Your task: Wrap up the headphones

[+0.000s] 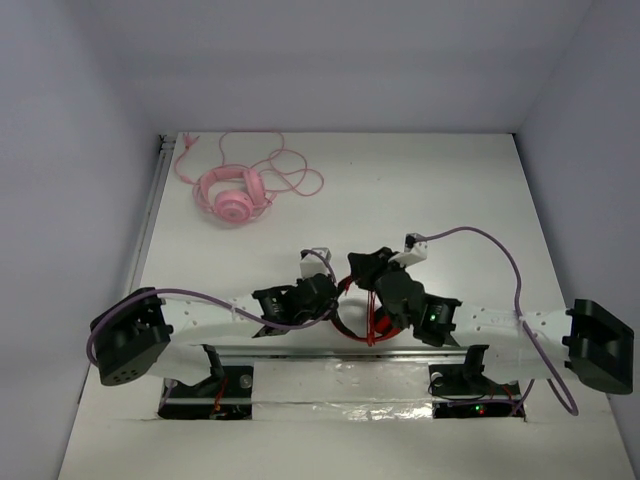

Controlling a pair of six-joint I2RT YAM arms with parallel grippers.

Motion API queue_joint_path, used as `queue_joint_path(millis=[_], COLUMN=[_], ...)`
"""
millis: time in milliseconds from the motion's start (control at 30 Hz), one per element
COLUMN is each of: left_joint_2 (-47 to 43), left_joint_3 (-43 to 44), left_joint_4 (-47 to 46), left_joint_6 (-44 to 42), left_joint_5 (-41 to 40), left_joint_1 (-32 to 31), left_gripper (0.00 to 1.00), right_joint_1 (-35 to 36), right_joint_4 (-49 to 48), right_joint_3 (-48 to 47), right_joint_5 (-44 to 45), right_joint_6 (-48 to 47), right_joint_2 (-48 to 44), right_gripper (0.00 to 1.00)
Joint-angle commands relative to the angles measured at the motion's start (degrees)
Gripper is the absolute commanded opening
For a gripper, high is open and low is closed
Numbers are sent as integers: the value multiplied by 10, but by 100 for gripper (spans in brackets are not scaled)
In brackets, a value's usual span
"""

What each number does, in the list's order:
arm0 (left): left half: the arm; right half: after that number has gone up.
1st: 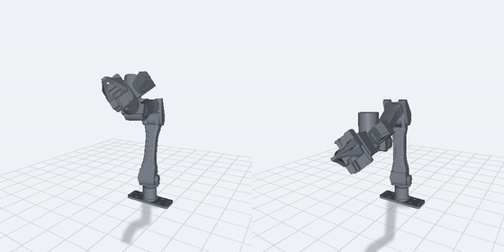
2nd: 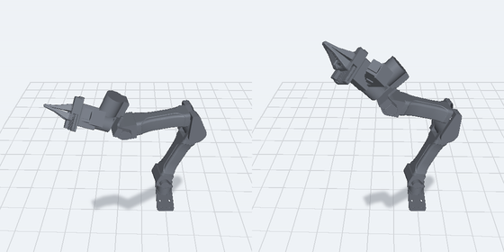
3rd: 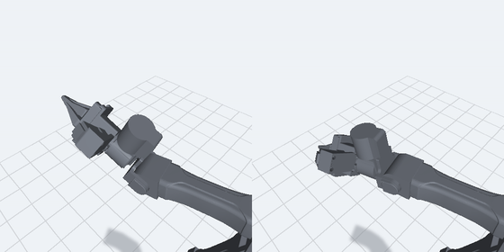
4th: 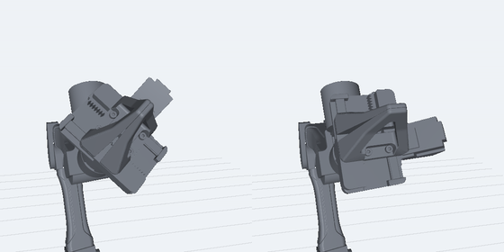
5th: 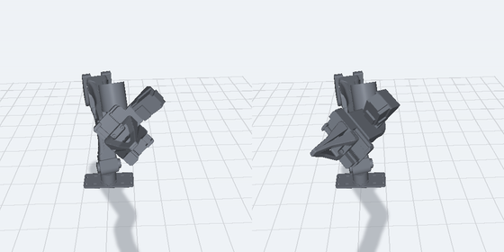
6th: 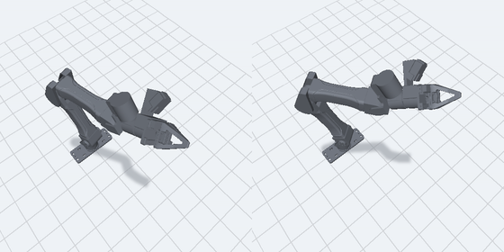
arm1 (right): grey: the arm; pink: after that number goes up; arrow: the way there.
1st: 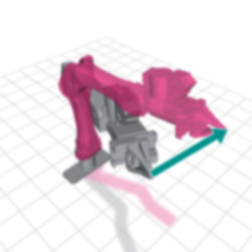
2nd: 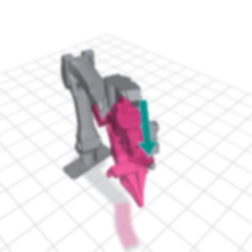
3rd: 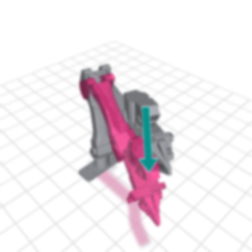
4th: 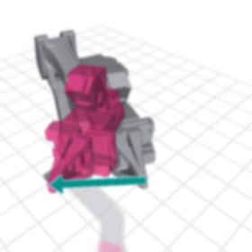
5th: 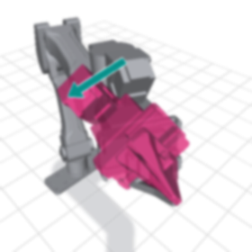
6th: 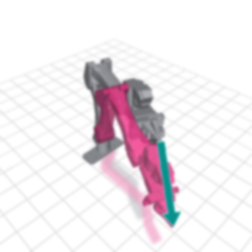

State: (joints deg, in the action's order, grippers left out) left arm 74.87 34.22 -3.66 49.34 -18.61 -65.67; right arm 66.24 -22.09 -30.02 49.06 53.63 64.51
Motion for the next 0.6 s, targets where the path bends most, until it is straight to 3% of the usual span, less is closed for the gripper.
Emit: queue_joint_path(millis=[0, 267, 567], left_joint_2=[1, -10, -38], left_joint_3=[26, 41, 43], left_joint_4=[-26, -14, 33], left_joint_6=[7, 1, -6], left_joint_5=[24, 56, 78], left_joint_1=[-9, -9, -9], left_gripper=[0, 0, 0], right_joint_1=[-9, -22, -51], right_joint_4=[-59, -46, -31], right_joint_3=[-5, 0, 0], right_joint_5=[-9, -12, -30], right_joint_6=[14, 53, 34], right_joint_2=[19, 58, 47], right_gripper=[21, 24, 27])
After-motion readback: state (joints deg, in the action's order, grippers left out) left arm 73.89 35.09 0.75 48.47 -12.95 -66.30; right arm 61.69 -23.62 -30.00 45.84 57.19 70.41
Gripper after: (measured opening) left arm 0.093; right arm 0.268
